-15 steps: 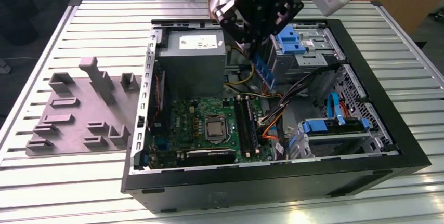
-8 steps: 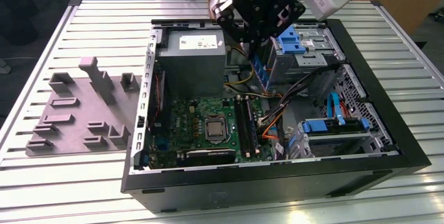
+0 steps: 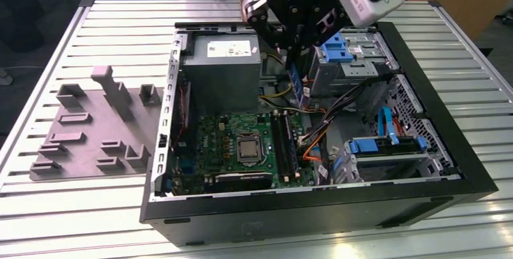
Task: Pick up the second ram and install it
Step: 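Insert the second ram into the second slot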
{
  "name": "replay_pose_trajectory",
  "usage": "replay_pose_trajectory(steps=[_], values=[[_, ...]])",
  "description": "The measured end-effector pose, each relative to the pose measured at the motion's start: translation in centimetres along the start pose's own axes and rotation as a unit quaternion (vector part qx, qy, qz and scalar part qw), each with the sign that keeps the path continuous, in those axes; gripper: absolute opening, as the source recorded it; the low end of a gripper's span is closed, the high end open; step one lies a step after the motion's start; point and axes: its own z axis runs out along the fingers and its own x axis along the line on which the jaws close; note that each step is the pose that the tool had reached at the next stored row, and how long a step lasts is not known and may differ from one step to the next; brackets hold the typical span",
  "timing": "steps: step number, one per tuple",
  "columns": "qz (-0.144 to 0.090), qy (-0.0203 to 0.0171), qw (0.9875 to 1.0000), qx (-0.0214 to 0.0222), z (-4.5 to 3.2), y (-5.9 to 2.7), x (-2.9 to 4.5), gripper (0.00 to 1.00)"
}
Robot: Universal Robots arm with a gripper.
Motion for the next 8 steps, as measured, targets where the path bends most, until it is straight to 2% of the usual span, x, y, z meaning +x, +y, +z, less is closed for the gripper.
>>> replay_pose_trajectory(steps=[4,8], values=[[0.026,-0.0004,0.9997,0.0001,0.04,0.01,0.00,0.14],[0.028,-0.0004,0.9996,0.0001,0.04,0.01,0.00,0.14]])
